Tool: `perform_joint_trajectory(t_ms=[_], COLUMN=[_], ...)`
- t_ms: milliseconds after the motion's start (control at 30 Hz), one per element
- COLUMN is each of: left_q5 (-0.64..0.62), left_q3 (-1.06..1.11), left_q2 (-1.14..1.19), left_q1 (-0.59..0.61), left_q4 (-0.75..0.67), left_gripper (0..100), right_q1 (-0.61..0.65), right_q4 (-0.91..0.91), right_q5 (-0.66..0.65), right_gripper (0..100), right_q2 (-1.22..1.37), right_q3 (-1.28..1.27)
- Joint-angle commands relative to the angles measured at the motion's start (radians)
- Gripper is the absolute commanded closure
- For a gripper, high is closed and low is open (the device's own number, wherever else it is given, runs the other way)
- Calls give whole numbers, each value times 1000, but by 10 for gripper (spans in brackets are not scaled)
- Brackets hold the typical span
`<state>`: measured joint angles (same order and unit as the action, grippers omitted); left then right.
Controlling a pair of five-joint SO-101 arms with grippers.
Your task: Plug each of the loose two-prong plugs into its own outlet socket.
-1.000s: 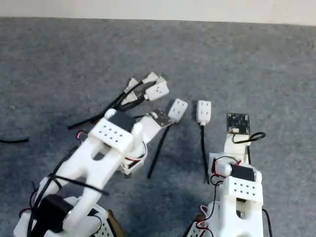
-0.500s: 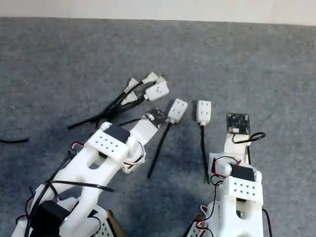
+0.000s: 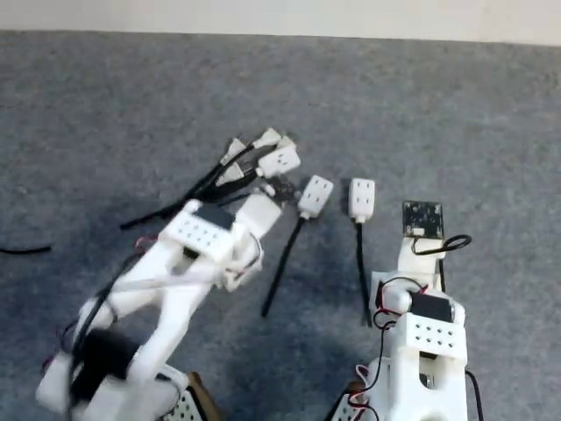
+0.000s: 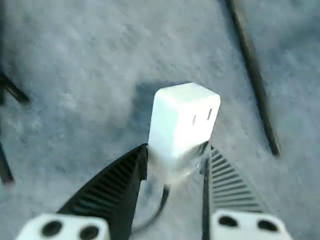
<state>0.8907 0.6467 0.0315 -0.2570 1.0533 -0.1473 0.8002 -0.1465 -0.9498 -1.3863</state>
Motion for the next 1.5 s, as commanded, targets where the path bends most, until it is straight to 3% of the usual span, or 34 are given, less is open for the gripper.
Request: perform_joint_trajectory(t_ms=[0, 167, 333, 467, 667, 833, 1167, 1467], left_q5=[18, 21, 17, -43, -110, -141, -146, -140], left_q3=[-197, -378, -407, -410, -403, -410, -404, -427], left_q2=[136, 242, 246, 174, -56, -104, 21, 206], left_q1=[73, 117, 113, 70, 38, 45, 45, 171], left_q4=[69, 210, 264, 356, 382, 379, 374, 192], left_gripper=[828, 827, 832, 832, 828, 828, 828, 831], right_q1=[10, 10, 10, 10, 10, 10, 10, 8], right_q4=[-18, -18, -18, -18, -18, -18, -18, -18], right_q5=[-15, -15, -15, -15, -15, -15, -15, -15], right_gripper=[727, 727, 727, 727, 727, 727, 727, 727], right_q2=[-18, -18, -18, -18, -18, -18, -18, -18], right_q3=[4, 4, 4, 4, 4, 4, 4, 4])
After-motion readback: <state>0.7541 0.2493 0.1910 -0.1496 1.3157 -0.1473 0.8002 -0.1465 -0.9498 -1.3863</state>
